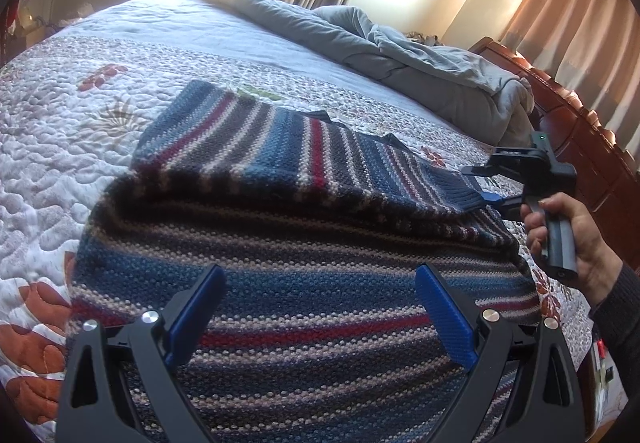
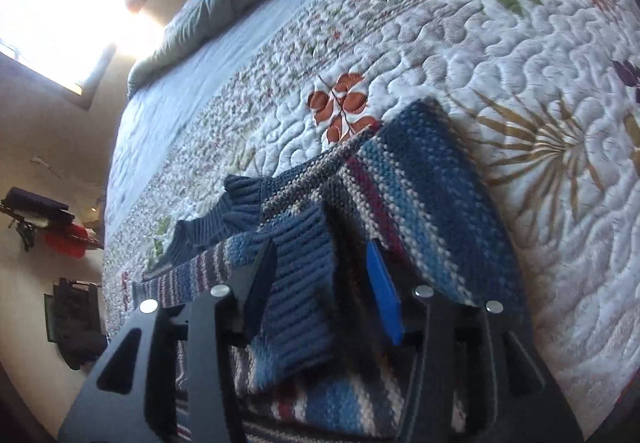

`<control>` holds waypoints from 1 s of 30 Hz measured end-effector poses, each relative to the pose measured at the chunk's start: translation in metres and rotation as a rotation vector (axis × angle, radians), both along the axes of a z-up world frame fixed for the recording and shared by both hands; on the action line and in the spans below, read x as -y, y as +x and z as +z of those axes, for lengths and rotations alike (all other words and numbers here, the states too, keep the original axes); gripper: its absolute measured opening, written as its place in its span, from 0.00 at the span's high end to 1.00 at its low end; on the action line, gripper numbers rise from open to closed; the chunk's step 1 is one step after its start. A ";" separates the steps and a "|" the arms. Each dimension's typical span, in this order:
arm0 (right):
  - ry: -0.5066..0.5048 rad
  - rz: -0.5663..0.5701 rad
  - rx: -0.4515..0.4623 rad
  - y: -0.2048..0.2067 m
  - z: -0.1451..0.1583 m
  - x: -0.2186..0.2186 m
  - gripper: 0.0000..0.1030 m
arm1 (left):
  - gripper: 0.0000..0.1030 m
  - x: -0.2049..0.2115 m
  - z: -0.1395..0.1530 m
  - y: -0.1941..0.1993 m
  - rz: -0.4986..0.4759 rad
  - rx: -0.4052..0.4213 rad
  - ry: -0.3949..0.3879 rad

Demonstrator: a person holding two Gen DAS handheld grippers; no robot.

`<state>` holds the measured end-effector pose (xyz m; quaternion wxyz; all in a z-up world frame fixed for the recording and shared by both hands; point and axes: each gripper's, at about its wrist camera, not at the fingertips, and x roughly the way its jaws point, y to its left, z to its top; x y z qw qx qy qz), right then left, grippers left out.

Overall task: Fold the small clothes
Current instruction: 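Open the right gripper and withdraw it from the folded side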

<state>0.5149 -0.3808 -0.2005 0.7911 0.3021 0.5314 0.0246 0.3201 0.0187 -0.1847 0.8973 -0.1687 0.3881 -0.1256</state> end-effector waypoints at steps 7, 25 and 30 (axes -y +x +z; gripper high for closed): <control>-0.169 0.042 0.003 0.000 -0.005 -0.008 0.97 | 0.06 0.000 -0.003 0.004 -0.002 -0.013 0.000; -0.098 0.155 0.128 -0.077 0.021 -0.019 0.73 | 0.06 -0.008 -0.003 -0.005 0.013 -0.108 0.010; -0.045 0.248 0.180 -0.173 0.057 -0.006 0.44 | 0.06 -0.031 0.015 -0.049 0.040 -0.181 -0.044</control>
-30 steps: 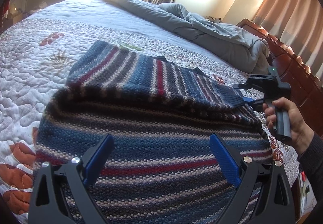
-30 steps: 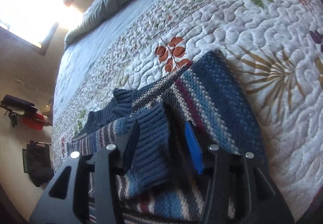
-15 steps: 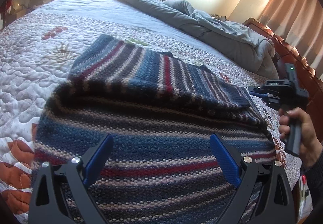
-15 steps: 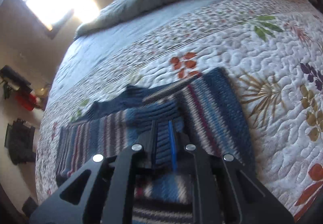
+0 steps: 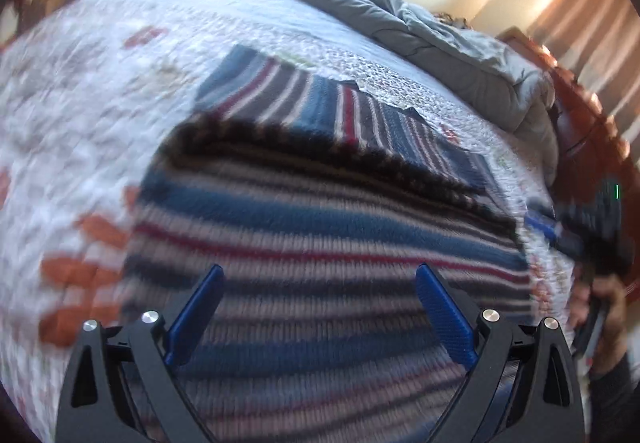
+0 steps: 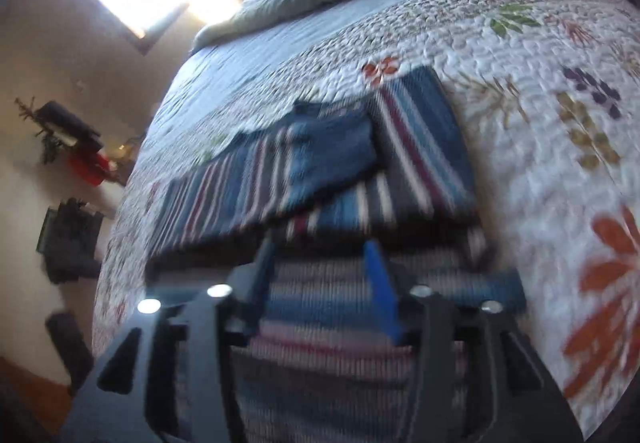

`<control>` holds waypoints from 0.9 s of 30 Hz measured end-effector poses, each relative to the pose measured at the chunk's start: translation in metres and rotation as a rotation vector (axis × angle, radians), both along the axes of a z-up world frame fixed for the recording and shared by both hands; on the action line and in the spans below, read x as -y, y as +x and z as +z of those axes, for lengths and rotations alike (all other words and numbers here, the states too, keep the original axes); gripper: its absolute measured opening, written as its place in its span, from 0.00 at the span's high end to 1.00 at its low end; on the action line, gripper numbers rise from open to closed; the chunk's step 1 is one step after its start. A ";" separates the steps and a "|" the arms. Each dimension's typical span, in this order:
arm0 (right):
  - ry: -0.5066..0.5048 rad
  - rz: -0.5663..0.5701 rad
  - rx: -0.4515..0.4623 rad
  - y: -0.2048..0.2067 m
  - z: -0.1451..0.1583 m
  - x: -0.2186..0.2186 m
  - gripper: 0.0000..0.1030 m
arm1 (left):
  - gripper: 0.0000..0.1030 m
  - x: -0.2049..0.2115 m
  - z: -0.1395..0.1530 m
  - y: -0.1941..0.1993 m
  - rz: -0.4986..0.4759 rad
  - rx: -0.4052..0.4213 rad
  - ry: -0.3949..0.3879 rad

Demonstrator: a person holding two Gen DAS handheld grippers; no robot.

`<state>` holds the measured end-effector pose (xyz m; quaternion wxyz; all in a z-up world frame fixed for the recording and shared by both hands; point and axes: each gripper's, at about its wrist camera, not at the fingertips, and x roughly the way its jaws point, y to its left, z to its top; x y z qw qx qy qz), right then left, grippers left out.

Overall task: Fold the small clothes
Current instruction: 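Open the right gripper and withdraw it from the folded side, then move both grippers to the ribbed sweater hem and grasp it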

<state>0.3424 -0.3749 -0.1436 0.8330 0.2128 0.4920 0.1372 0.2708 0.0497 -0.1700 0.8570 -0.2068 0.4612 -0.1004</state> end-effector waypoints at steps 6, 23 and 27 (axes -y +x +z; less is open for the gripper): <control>0.120 0.004 -0.086 -0.136 -0.007 0.034 0.28 | 0.06 -0.039 -0.008 -0.085 0.031 -0.134 -0.134; 0.290 -0.044 -0.262 -0.258 -0.050 0.052 0.27 | 0.04 -0.076 -0.033 -0.181 0.072 -0.288 -0.481; 0.310 -0.051 -0.298 -0.256 -0.059 0.046 0.29 | 0.04 -0.064 -0.037 -0.175 0.052 -0.315 -0.424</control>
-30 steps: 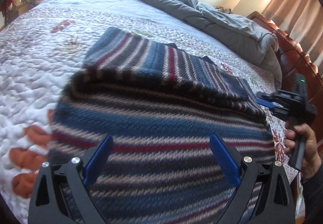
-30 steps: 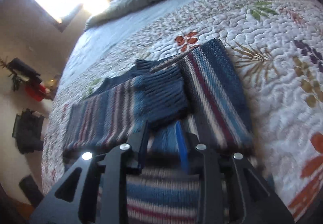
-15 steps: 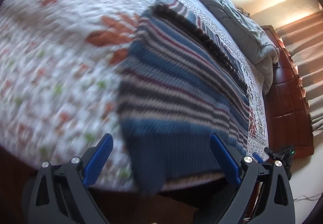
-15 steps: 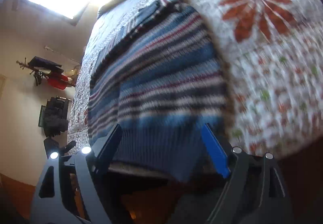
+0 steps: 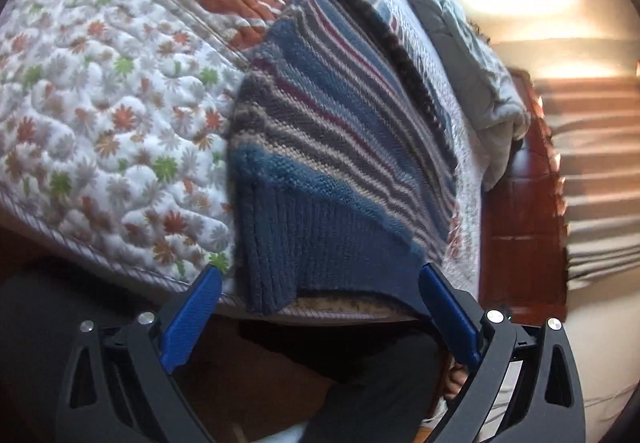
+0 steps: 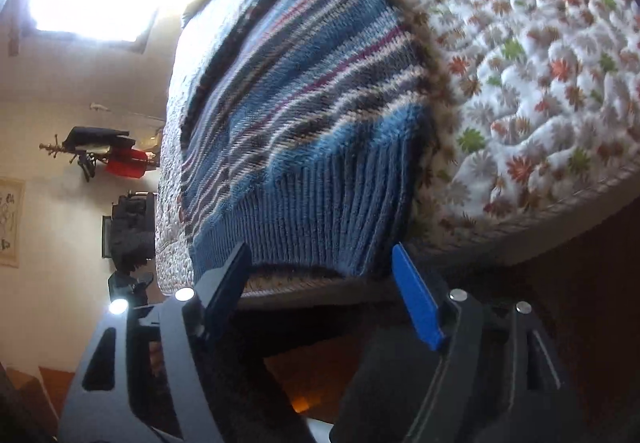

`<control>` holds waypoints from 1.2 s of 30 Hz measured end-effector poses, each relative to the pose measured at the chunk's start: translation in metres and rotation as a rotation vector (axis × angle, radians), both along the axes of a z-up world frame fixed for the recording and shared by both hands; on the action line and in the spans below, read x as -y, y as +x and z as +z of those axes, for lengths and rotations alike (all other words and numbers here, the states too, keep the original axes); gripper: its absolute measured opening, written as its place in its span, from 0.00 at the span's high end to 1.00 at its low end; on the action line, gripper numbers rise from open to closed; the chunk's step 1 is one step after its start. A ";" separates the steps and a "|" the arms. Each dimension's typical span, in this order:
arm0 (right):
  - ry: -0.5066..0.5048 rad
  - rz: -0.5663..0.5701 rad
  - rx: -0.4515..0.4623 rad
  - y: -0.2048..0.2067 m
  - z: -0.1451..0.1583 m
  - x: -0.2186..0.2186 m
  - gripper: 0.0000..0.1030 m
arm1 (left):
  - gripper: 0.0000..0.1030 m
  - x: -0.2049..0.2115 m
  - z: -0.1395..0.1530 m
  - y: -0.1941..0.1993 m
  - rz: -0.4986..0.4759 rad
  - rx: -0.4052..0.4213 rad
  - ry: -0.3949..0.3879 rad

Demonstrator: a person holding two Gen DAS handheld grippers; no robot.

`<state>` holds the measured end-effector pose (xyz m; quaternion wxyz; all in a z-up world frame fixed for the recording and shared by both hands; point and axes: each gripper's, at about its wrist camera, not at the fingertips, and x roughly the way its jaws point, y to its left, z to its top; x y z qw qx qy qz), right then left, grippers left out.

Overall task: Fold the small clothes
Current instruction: 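Move both grippers to the ribbed sweater hem and grasp it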

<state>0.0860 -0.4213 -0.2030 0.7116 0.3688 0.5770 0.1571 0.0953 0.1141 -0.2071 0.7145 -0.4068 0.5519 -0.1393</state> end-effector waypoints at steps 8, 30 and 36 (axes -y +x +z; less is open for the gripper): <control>0.021 -0.009 -0.045 0.005 -0.013 0.001 0.30 | 0.04 0.017 -0.027 0.010 0.009 -0.118 -0.085; 0.032 0.071 0.003 0.025 -0.010 -0.004 0.81 | 0.90 0.003 -0.040 0.021 -0.006 -0.142 -0.017; 0.044 0.066 0.075 0.037 0.021 -0.004 0.89 | 0.92 0.000 -0.008 0.026 0.006 -0.018 -0.035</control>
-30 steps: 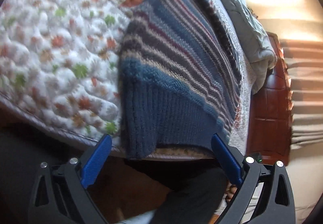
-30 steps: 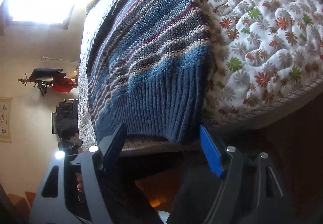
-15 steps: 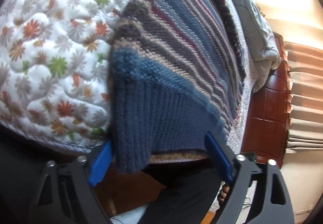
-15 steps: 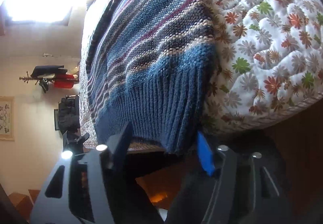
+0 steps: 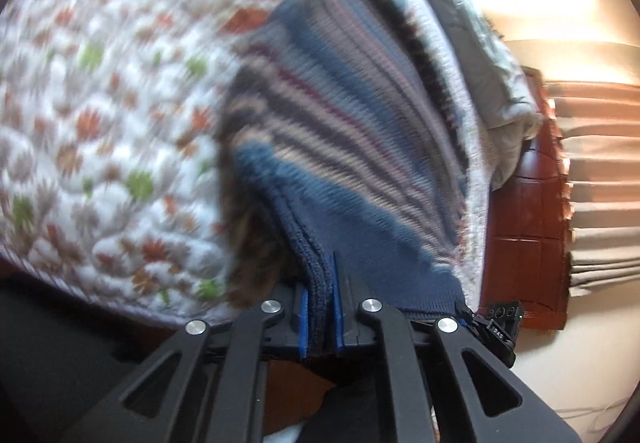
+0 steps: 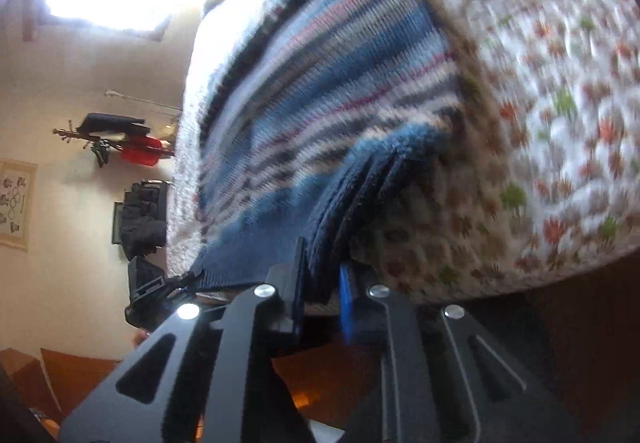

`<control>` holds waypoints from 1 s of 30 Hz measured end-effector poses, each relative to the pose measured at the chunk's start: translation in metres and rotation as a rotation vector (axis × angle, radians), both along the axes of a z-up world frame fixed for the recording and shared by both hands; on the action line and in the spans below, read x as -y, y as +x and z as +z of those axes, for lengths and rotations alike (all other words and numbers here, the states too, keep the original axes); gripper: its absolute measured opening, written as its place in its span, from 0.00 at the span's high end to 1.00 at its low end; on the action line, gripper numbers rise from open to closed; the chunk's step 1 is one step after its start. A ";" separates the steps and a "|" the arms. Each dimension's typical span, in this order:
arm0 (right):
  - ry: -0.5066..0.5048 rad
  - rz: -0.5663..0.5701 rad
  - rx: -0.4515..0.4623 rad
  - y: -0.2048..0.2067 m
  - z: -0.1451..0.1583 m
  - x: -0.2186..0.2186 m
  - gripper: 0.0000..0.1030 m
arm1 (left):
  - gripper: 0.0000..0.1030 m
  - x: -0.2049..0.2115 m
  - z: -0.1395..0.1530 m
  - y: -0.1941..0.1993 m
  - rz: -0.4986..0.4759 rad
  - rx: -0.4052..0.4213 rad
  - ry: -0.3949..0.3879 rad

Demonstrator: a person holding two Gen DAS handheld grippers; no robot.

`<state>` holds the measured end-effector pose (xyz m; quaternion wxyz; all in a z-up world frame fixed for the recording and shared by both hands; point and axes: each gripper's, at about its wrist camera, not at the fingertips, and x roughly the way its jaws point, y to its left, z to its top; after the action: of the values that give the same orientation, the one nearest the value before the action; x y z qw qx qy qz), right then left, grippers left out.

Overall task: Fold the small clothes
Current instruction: 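Move both grippers to the ribbed sweater hem and grasp it, then lift the ribbed hem with both grippers and fold it toward the collar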

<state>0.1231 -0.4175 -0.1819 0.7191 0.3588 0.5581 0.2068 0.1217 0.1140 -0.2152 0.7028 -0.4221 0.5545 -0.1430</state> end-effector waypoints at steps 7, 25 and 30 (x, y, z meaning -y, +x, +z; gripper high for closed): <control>-0.013 -0.010 0.096 0.047 0.047 0.003 0.91 | 0.92 -0.012 0.060 0.045 0.011 0.143 -0.071; -0.075 -0.048 0.066 0.272 0.056 0.005 0.92 | 0.92 -0.009 0.081 0.275 0.024 0.098 0.043; -0.106 -0.046 0.009 0.313 0.026 0.006 0.92 | 0.92 -0.005 0.056 0.318 0.017 0.042 0.074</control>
<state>0.4364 -0.4233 -0.1562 0.7440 0.3322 0.5566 0.1618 0.4395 0.1187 -0.1590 0.7307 -0.3973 0.5409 -0.1253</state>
